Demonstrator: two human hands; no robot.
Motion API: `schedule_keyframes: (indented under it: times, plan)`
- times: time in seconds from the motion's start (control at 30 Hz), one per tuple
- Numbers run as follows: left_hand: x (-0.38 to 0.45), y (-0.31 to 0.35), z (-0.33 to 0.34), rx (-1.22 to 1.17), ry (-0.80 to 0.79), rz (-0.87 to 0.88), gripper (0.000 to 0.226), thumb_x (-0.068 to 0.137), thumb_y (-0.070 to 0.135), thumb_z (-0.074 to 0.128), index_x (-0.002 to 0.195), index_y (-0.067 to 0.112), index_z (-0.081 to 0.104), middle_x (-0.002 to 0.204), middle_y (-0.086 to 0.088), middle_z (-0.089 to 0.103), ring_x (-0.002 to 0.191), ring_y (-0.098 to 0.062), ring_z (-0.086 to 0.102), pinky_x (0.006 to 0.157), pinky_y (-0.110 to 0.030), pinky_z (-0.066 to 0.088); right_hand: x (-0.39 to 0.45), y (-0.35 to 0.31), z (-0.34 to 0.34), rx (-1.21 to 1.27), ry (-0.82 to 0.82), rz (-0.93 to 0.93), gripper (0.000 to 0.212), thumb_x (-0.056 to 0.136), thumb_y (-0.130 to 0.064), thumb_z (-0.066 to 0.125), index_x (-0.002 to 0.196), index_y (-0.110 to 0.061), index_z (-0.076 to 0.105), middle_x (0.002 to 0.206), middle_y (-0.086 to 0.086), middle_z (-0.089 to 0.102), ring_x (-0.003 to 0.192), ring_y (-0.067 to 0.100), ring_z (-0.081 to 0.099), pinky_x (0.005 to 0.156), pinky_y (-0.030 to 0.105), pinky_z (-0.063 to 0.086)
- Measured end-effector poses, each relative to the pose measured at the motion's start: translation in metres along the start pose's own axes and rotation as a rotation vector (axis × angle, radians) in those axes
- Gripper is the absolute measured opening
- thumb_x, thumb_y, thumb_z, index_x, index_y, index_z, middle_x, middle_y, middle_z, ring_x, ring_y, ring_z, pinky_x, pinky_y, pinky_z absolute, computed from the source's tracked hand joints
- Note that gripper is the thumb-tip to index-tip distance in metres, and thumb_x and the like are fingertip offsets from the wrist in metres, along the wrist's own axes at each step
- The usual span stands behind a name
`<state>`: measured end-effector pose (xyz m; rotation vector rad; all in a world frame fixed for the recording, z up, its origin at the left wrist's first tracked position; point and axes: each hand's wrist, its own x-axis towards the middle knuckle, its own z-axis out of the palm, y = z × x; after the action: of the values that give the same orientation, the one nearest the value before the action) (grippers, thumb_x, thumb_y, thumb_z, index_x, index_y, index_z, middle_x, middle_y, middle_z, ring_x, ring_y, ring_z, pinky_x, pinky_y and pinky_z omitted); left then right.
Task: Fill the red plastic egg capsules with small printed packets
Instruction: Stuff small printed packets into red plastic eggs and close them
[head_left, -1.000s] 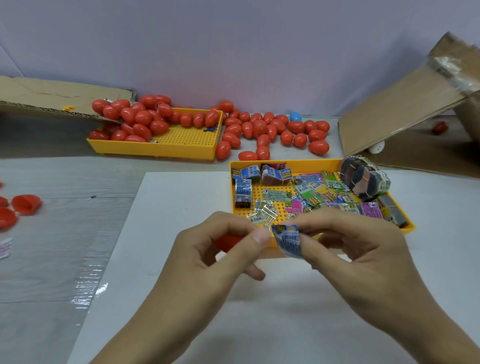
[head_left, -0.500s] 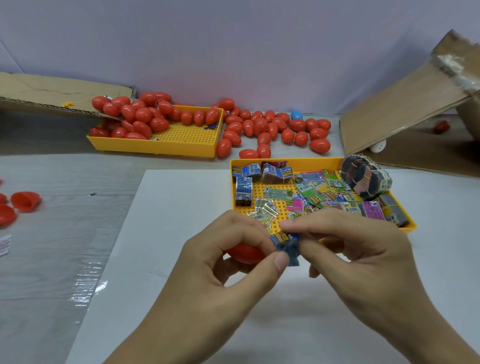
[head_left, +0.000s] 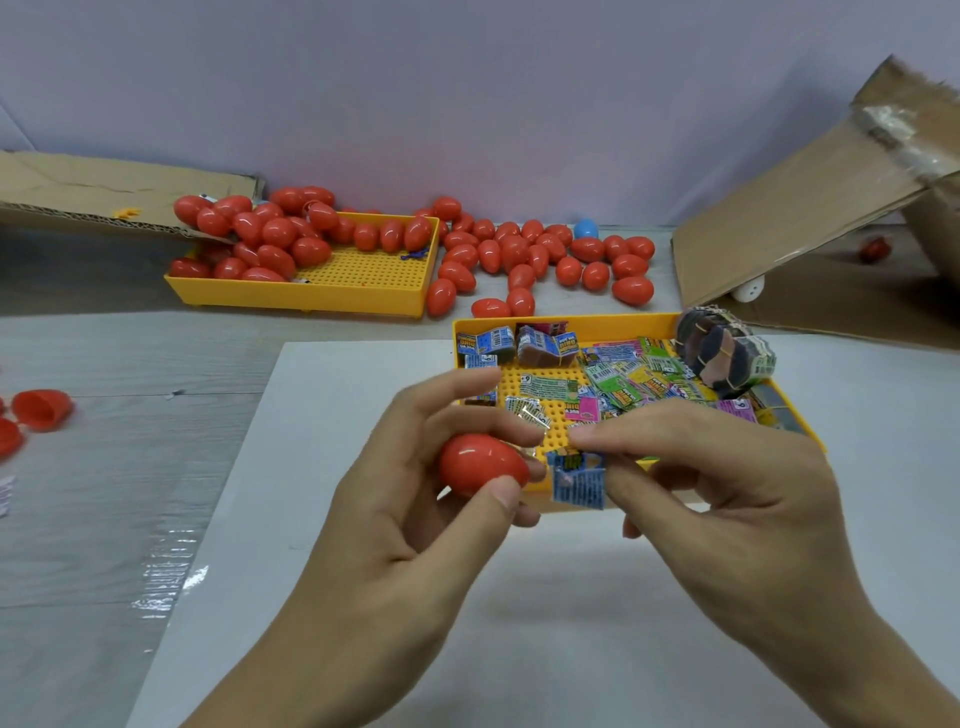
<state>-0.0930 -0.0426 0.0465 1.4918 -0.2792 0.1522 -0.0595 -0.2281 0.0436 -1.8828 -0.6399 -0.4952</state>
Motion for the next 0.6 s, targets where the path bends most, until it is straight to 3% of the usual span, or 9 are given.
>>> schedule_keyframes:
  times: [0.1, 0.27, 0.37, 0.47, 0.6]
  plan:
    - [0.0001, -0.0023, 0.0012, -0.040, 0.032, 0.007, 0.041, 0.078, 0.000, 0.062, 0.117, 0.013, 0.054, 0.106, -0.005, 0.070, 0.090, -0.017, 0.071, 0.076, -0.022, 0.057, -0.0001, 0.0000, -0.0001, -0.013, -0.014, -0.010, 0.019, 0.085, -0.017, 0.064, 0.096, -0.028, 0.075, 0.088, -0.018, 0.070, 0.078, 0.009, 0.068, 0.049, 0.023, 0.052]
    - [0.0005, -0.0033, -0.0026, -0.036, 0.019, -0.006, 0.027, 0.075, 0.007, 0.078, 0.099, 0.012, 0.066, 0.100, -0.001, 0.072, 0.091, -0.018, 0.072, 0.075, -0.023, 0.058, -0.0012, -0.0015, -0.0001, -0.001, -0.004, -0.010, 0.019, 0.086, -0.017, 0.064, 0.097, -0.028, 0.075, 0.088, -0.016, 0.070, 0.077, 0.012, 0.068, 0.049, 0.023, 0.052]
    - [0.0011, -0.0045, -0.0033, 0.006, -0.014, 0.011, 0.025, 0.074, 0.019, 0.075, 0.099, 0.019, 0.068, 0.103, -0.005, 0.071, 0.100, -0.026, 0.070, 0.077, -0.029, 0.060, -0.0026, -0.0026, 0.0011, 0.000, 0.003, 0.002, 0.017, 0.085, -0.019, 0.064, 0.097, -0.027, 0.074, 0.086, -0.014, 0.069, 0.074, 0.012, 0.067, 0.049, 0.023, 0.052]
    - [0.0009, -0.0060, -0.0041, 0.003, -0.039, 0.011, 0.025, 0.075, 0.017, 0.075, 0.099, 0.020, 0.070, 0.103, -0.004, 0.072, 0.099, -0.027, 0.070, 0.077, -0.033, 0.061, -0.0036, -0.0032, 0.0022, -0.008, -0.007, -0.006, 0.015, 0.086, -0.018, 0.065, 0.096, -0.021, 0.076, 0.084, -0.014, 0.069, 0.072, 0.010, 0.066, 0.048, 0.024, 0.051]
    - [0.0010, -0.0074, -0.0050, 0.001, -0.055, -0.005, 0.026, 0.076, 0.013, 0.078, 0.101, 0.020, 0.073, 0.102, -0.004, 0.072, 0.099, -0.025, 0.071, 0.081, -0.028, 0.059, -0.0030, -0.0052, 0.0010, -0.060, -0.012, -0.050, 0.013, 0.085, -0.011, 0.070, 0.094, -0.018, 0.076, 0.083, -0.009, 0.069, 0.072, 0.006, 0.065, 0.050, 0.023, 0.050]
